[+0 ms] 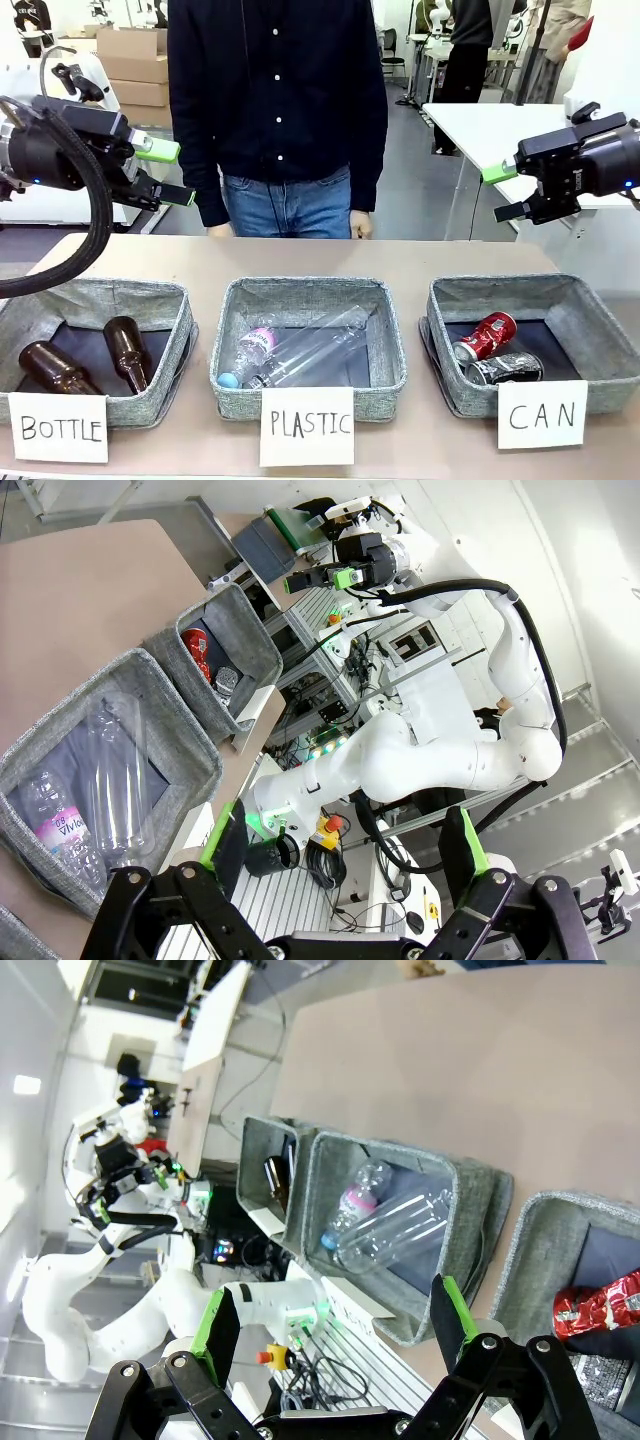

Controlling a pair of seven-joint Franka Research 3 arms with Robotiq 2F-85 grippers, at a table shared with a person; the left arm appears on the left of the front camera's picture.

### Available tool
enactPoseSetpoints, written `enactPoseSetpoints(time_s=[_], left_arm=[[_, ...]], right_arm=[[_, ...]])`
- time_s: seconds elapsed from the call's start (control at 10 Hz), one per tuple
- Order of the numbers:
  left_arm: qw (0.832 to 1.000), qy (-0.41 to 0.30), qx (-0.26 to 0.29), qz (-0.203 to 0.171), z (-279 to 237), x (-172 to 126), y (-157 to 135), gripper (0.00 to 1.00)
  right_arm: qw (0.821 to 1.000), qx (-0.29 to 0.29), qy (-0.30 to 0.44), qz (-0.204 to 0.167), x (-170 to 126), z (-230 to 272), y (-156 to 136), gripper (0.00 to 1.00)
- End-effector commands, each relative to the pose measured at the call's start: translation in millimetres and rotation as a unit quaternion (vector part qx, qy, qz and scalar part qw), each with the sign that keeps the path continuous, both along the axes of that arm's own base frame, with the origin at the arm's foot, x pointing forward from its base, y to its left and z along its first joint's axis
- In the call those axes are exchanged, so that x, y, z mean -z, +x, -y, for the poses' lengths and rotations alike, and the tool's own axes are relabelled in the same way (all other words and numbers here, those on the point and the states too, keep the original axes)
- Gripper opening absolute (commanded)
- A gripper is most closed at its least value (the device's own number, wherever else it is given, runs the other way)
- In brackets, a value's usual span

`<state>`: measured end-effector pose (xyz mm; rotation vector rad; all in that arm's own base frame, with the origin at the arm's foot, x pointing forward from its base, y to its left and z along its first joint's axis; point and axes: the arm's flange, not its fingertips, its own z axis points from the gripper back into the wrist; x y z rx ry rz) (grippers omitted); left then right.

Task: Sort the can waste into the basket.
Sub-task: Pick up the can waste from the table and place it in the right Fabric basket.

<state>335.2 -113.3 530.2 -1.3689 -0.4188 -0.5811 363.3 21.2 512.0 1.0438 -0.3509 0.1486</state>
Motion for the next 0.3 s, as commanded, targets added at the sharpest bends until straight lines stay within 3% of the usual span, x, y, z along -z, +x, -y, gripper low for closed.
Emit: enactPoseSetpoints(time_s=[0.0,0.2], left_arm=[[1.000,-0.011,0.000,0.006,0.4,0.8,-1.3,1.00],[1.000,-0.011,0.000,0.006,0.4,0.8,-1.3,1.00]], right_arm=[[1.000,-0.002,-0.005,0.003,-4.8,1.2,0.7,1.00],[1.000,-0.002,-0.005,0.003,-4.8,1.2,0.7,1.00]])
